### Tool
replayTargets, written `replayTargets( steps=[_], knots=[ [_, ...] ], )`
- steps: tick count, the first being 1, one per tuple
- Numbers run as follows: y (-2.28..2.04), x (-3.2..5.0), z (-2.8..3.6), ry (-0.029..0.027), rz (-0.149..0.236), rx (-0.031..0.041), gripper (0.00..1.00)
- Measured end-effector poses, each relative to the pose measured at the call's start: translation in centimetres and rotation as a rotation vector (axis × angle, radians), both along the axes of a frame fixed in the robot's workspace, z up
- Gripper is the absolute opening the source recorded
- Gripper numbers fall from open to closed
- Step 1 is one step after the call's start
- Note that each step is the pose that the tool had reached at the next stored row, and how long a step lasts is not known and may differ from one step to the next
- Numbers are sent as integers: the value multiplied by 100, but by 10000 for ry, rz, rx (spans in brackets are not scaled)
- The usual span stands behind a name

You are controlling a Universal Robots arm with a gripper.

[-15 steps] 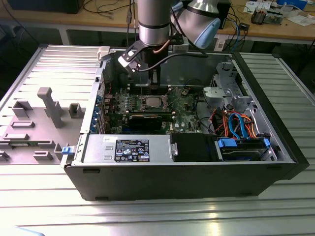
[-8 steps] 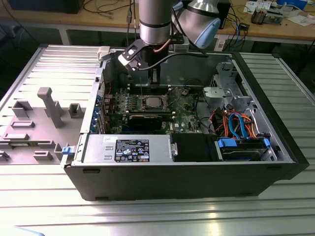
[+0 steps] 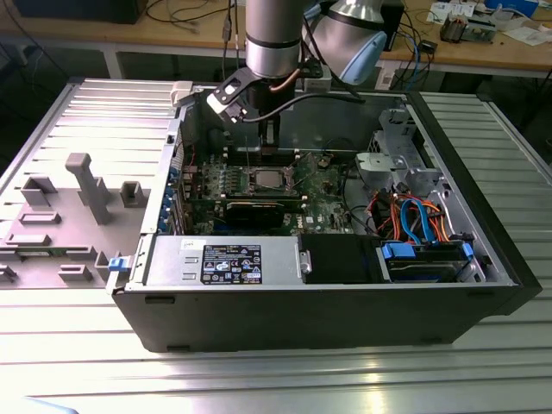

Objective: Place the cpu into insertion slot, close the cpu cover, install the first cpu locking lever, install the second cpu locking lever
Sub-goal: 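Close the cpu cover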

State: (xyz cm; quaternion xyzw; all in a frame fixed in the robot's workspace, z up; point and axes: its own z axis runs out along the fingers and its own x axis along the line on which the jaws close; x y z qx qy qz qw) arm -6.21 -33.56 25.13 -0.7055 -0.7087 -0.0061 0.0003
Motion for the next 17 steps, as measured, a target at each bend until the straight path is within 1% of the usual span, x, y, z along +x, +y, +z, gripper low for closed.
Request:
replayTargets(
  steps=[1,3,8,12,16,17],
  knots=[
    [-1,0,13,1,0,0,11],
    [-1,0,66,0,0,-1,11],
    [-1,7,69,1,3,-1,11],
    [-1,53,69,1,0,-2,11],
    [-1,127,69,1,1,-1,11],
    [-1,127,69,0,0,0,11]
  ],
)
